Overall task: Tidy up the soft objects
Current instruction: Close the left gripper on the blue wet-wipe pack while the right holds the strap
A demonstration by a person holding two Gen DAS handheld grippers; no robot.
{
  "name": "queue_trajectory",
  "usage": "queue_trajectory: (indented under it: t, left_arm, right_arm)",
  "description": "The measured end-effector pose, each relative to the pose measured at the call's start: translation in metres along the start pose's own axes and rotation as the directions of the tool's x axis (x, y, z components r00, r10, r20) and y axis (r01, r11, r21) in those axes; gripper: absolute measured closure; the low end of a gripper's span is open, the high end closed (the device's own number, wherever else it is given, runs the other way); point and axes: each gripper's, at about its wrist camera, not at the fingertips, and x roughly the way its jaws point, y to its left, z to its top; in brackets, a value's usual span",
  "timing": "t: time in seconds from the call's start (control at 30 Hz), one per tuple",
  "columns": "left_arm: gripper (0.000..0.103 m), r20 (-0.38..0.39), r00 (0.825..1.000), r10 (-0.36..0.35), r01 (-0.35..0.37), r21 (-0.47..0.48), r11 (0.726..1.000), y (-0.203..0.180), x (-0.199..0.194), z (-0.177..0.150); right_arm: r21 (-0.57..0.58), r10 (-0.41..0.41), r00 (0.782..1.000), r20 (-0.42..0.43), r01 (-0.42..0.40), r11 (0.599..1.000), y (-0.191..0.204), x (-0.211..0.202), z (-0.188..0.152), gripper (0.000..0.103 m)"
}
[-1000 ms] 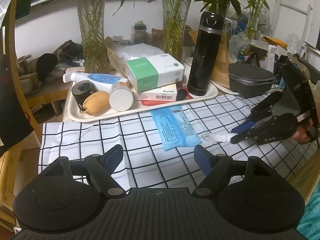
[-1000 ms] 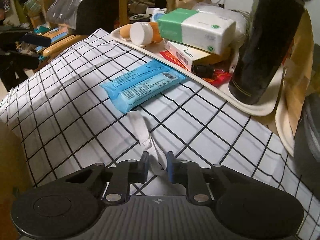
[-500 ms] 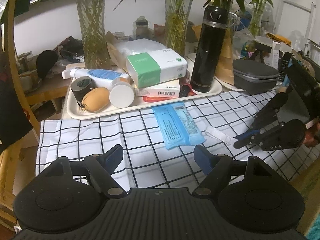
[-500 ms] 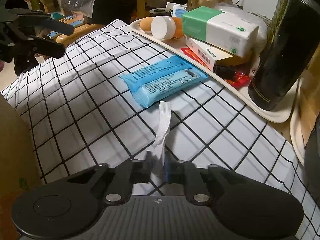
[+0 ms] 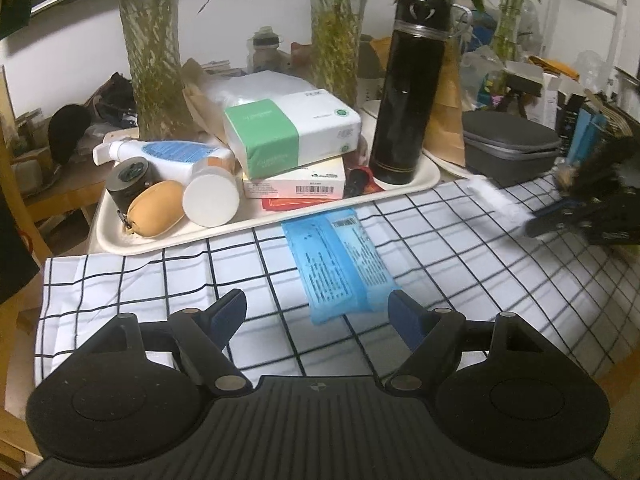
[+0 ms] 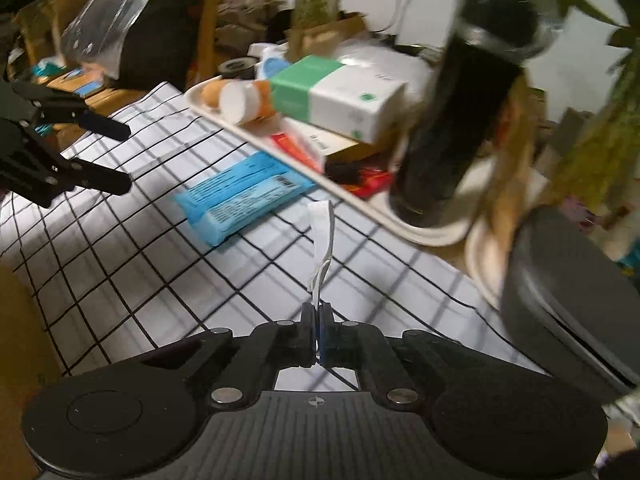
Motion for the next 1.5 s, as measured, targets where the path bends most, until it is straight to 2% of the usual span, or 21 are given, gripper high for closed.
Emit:
queue_trajectory:
  t: [0.13, 0.3, 0.53, 0.8, 0.97, 1.1, 1.2, 1.33, 1.43, 1.5]
  left_arm:
    - [0.024, -0.006, 1.000, -0.002, 0.002, -0.030, 1.000, 0.000, 0.018, 0.006]
    - [0.013, -0.031, 1.000, -0.003, 0.003, -0.008, 1.000, -0.006, 0.043, 0.009]
    - [0.013, -0.065, 0.998, -0.027, 0.027, -0.003, 1.000, -0.012, 0.068, 0.010]
    - [0.012, -0.084, 0.995, -0.048, 0.047, -0.016, 0.999, -0.015, 0.091, 0.012]
    - [0.008, -0.064, 0.998, -0.019, 0.020, 0.013, 1.000, -0.024, 0.098, 0.014]
    - [0.006, -0.043, 0.998, 0.035, -0.032, 0.056, 0.998, -0.031, 0.104, 0.013]
    - [0.006, -0.040, 0.997, 0.059, -0.058, 0.022, 0.998, -0.024, 0.106, 0.015]
    - [0.007, -0.034, 0.997, 0.066, -0.067, -0.023, 0.998, -0.013, 0.106, 0.018]
    - [0.013, -0.039, 0.996, 0.075, -0.076, -0.014, 0.997, -0.013, 0.105, 0.018]
    - [0.028, -0.040, 0.997, 0.070, -0.070, 0.005, 0.998, -0.015, 0.102, 0.019]
  right_arm:
    - [0.042, -0.041, 0.999, -0.003, 0.041, 0.998, -0.005, -0.019, -0.007, 0.099]
    - [0.094, -0.068, 0.998, 0.010, 0.067, 0.993, -0.006, -0.041, -0.016, 0.099]
    - [0.108, -0.077, 0.996, 0.044, 0.071, 0.992, -0.001, -0.064, -0.021, 0.099]
    - [0.117, -0.080, 0.995, 0.064, 0.072, 0.990, -0.003, -0.071, -0.021, 0.099]
    - [0.112, -0.087, 0.994, 0.060, 0.080, 0.990, -0.003, -0.069, -0.021, 0.099]
    - [0.107, -0.094, 0.994, 0.055, 0.088, 0.990, -0.002, -0.068, -0.021, 0.099]
    - [0.098, -0.089, 0.995, 0.049, 0.084, 0.992, -0.001, -0.065, -0.020, 0.099]
    - [0.076, -0.093, 0.995, 0.037, 0.090, 0.993, 0.002, -0.063, -0.021, 0.099]
    - [0.079, -0.092, 0.995, 0.036, 0.089, 0.993, 0.002, -0.063, -0.021, 0.099]
    - [0.081, -0.095, 0.995, 0.037, 0.092, 0.993, 0.001, -0.064, -0.021, 0.099]
